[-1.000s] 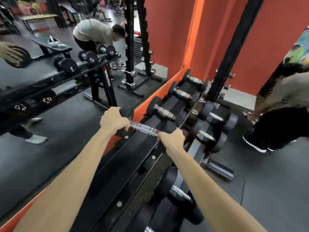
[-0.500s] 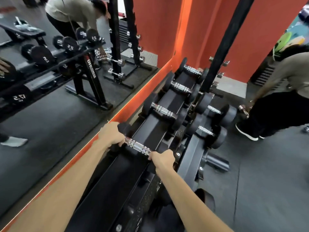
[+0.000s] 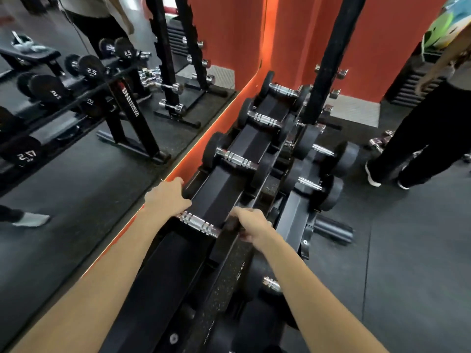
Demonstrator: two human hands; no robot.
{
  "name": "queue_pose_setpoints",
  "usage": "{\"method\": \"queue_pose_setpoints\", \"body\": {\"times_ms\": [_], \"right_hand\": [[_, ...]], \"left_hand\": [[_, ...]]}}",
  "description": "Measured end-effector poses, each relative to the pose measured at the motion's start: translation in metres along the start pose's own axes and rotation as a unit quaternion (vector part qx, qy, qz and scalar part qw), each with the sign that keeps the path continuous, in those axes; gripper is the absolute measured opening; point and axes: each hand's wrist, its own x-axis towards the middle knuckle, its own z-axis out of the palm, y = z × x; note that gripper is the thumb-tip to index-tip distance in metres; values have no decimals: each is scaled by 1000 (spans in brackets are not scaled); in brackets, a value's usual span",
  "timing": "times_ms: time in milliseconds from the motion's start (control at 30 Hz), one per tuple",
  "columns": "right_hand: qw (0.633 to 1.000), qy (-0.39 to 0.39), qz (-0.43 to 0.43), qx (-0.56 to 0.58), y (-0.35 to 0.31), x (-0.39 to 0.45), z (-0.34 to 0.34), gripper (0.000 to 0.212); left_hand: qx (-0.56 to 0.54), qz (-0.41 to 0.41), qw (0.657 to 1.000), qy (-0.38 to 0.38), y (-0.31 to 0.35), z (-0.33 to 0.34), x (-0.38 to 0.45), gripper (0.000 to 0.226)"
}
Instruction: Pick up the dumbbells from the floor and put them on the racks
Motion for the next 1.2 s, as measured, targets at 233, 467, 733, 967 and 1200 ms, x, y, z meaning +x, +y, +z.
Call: {"method": "queue_pose_setpoints", "body": {"times_ms": [233, 467, 733, 967, 1200], "right_hand": [[996, -12, -87, -32, -6, -47, -102, 15], [964, 127, -230, -48, 36, -134, -280, 16], [908, 344, -240, -12, 186, -312, -511, 20], [825, 530, -178, 80, 365, -479, -648, 23], [712, 661, -111, 209, 527, -623, -702, 20]], "left_hand": [[-68, 73, 995, -12, 81, -10, -70, 56], [-198, 239, 950, -32, 248, -7, -171, 44], [-170, 463, 867, -75, 492, 51, -362, 37], [-187, 619, 744, -169, 657, 134, -601, 28], [-116, 720, 619, -291, 739, 217, -827, 32]]}}
